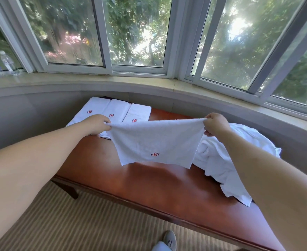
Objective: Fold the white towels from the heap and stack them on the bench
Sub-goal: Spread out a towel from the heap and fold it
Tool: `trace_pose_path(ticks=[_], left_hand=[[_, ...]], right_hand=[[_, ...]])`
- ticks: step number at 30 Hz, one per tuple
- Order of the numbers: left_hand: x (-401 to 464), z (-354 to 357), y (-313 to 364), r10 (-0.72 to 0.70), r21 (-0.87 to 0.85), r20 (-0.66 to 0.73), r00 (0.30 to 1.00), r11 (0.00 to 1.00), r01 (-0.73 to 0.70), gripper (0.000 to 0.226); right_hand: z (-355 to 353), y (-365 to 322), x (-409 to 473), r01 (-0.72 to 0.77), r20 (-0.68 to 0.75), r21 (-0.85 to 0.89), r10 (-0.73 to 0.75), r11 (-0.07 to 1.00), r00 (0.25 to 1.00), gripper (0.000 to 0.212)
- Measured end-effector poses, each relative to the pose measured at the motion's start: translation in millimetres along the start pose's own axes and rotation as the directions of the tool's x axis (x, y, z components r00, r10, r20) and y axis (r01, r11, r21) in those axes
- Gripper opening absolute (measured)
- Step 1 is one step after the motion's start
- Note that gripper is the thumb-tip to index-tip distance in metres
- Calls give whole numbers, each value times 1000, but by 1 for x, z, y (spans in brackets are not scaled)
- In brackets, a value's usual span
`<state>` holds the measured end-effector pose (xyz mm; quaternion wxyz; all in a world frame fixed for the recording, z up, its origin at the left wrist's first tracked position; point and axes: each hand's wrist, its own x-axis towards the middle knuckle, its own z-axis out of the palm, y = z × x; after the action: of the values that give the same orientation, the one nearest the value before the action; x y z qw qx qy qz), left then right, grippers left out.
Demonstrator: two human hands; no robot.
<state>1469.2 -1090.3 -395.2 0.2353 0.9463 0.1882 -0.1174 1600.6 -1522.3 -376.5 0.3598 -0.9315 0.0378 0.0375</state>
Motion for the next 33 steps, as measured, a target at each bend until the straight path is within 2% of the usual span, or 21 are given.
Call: trace_pose_path(ticks=[2, 4, 5, 7, 9, 12, 13, 16, 18, 20, 22, 25, 28, 29, 33], left_hand=[[-1, 10, -7, -63, -57, 198, 978, 996, 76, 18], [-2, 15, -12, -147, -83, 358, 922, 979, 188, 27], [-2, 14, -13, -185, -85, 417, 890, 967, 241, 30], [2, 11, -10, -230, -117, 492, 840, 938, 326, 30], [10, 4, -4, -248, -190, 499, 830, 903, 384, 28], [29, -3, 10, -277, -259, 411, 869, 878, 402, 33], [33, -1, 13, -273, -274, 365, 890, 882, 383, 32], [60, 19, 22, -279, -381, 183, 943, 864, 329, 27], [79, 49, 20, -283, -534, 122, 951, 789, 304, 40], [91, 87, 16, -306, -580, 120, 945, 751, 316, 62], [98, 128, 9, -336, -535, 177, 925, 756, 377, 65], [101, 183, -8, -387, -432, 315, 867, 754, 494, 62], [102, 221, -26, -437, -294, 382, 814, 778, 555, 60], [102, 231, -31, -450, -258, 396, 800, 781, 568, 59], [91, 263, -46, -493, -142, 394, 776, 801, 581, 63]], right_hand=[[1, 8, -6, -96, 106, 8, 94, 995, 990, 17], [-2, 15, -11, -197, 170, -36, 200, 980, 965, 7], [-5, 17, -12, -224, 197, -52, 230, 973, 953, 3], [-13, 21, -8, -228, 245, -43, 231, 973, 942, 10], [-17, 21, 0, -221, 258, 9, 212, 975, 943, 14], [-14, 15, 23, -226, 196, 74, 208, 971, 958, 2], [-10, 15, 29, -230, 169, 103, 211, 968, 963, 7], [26, 17, 67, -268, 206, 222, 224, 938, 953, 30], [63, 21, 83, -268, 281, 278, 189, 922, 941, 50], [99, 30, 90, -250, 379, 222, 153, 942, 913, 76], [134, 50, 92, -236, 482, 108, 157, 966, 862, 80], [176, 89, 91, -300, 575, -10, 251, 954, 778, 65], [205, 122, 92, -428, 688, -68, 353, 901, 635, 49], [212, 130, 91, -437, 699, -100, 375, 894, 608, 46], [234, 161, 79, -391, 681, -213, 423, 895, 598, 45]])
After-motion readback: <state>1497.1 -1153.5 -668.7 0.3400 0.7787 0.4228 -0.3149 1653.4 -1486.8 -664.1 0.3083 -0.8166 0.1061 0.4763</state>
